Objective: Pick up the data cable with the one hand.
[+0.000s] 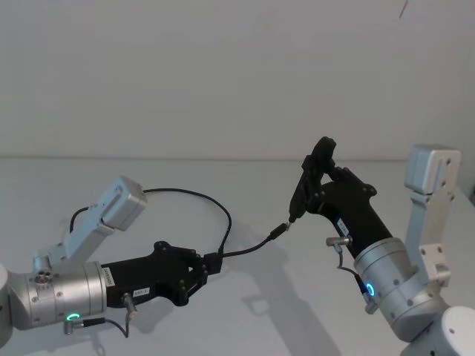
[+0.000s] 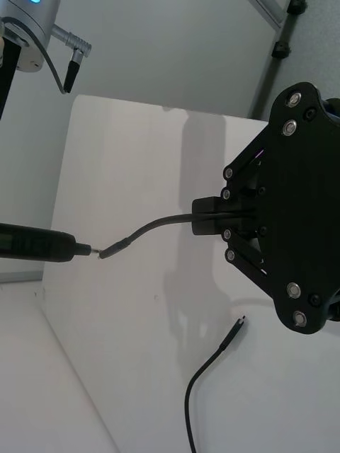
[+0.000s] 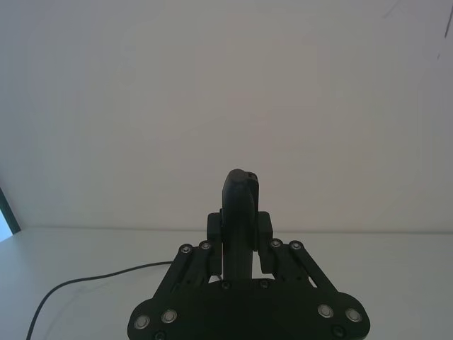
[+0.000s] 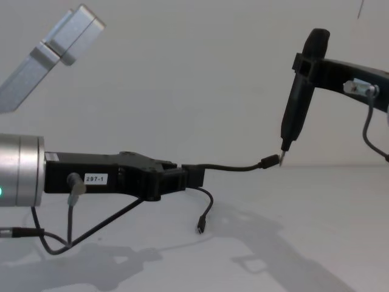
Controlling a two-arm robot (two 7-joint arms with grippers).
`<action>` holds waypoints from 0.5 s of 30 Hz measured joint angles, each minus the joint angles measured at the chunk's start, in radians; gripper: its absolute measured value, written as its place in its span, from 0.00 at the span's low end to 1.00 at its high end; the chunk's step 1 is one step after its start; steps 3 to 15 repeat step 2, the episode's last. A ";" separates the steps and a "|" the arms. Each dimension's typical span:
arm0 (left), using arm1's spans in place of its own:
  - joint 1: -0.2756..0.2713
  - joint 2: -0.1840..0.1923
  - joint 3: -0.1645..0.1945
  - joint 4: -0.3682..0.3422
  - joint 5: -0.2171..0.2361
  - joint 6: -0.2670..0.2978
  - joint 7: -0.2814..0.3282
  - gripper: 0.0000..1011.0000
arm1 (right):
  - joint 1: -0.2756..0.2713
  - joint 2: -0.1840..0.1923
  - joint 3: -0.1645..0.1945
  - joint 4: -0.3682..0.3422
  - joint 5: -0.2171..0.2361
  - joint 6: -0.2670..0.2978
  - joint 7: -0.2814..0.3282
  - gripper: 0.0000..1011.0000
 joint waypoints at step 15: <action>0.000 0.000 0.000 0.000 0.000 0.000 0.000 0.05 | 0.001 -0.001 0.000 0.001 -0.001 0.000 0.000 0.28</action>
